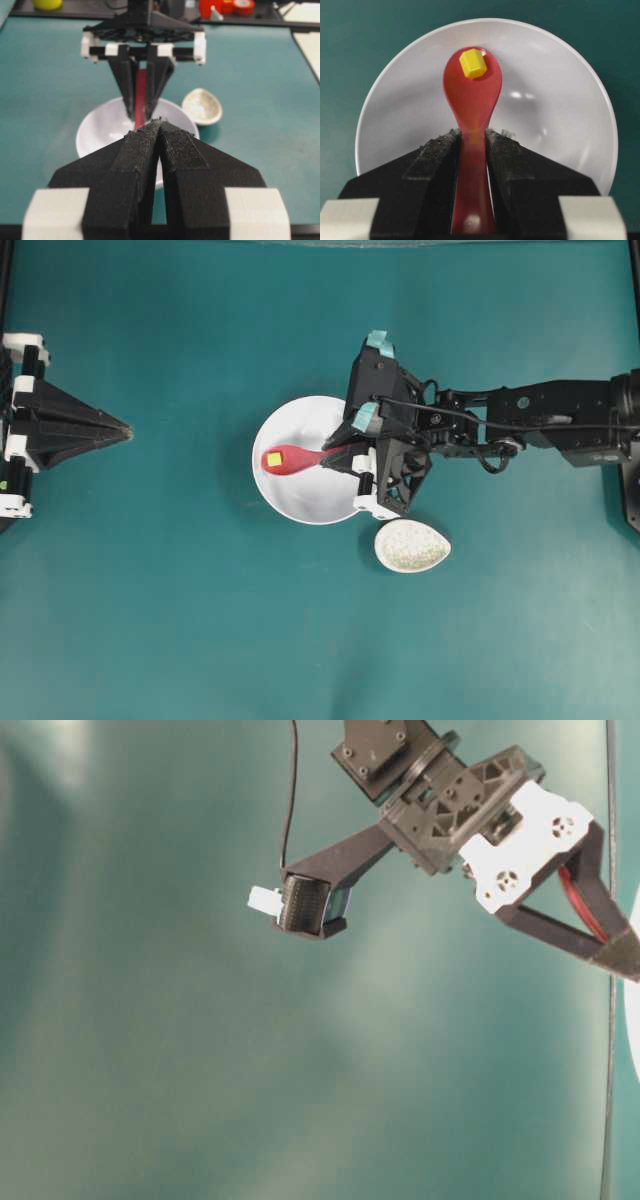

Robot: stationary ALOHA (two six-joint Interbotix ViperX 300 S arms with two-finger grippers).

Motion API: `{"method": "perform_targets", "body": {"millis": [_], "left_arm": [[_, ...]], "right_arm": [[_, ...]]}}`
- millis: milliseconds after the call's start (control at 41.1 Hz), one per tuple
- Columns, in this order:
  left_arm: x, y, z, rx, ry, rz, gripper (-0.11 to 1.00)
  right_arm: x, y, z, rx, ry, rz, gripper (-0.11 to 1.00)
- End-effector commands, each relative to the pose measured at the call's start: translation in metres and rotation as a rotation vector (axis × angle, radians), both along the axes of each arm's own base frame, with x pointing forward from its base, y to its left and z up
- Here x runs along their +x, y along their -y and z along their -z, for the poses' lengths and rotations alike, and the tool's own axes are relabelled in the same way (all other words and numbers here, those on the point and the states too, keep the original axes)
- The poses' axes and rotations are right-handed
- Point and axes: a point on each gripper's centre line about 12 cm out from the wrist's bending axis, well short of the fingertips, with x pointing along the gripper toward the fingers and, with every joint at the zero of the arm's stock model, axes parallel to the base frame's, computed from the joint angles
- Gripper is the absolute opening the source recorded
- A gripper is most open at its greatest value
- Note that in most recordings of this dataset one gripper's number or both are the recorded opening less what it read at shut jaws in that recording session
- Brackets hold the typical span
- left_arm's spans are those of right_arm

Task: Scoop the yellow hexagonal prism block from the bowl with a spoon using the right arm.
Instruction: 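Raise the spoon with the yellow block up and right out of the bowl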

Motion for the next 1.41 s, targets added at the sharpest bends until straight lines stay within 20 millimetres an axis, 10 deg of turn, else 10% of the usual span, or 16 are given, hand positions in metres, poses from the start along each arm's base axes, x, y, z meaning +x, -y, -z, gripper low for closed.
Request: {"method": "perform_targets", "body": {"millis": [0,1387], "left_arm": [[0.002,0.0,-0.01,0.0,0.025,-0.001,0.0],[0.002,0.0,-0.011,0.0,0.029,-0.001,0.0]], "right_arm": [[0.0,-0.002,-0.015,-0.004,0.047,-0.005,0.24],[-0.069,-0.003,-0.093,-0.029,0.395,0.023,0.24]]}}
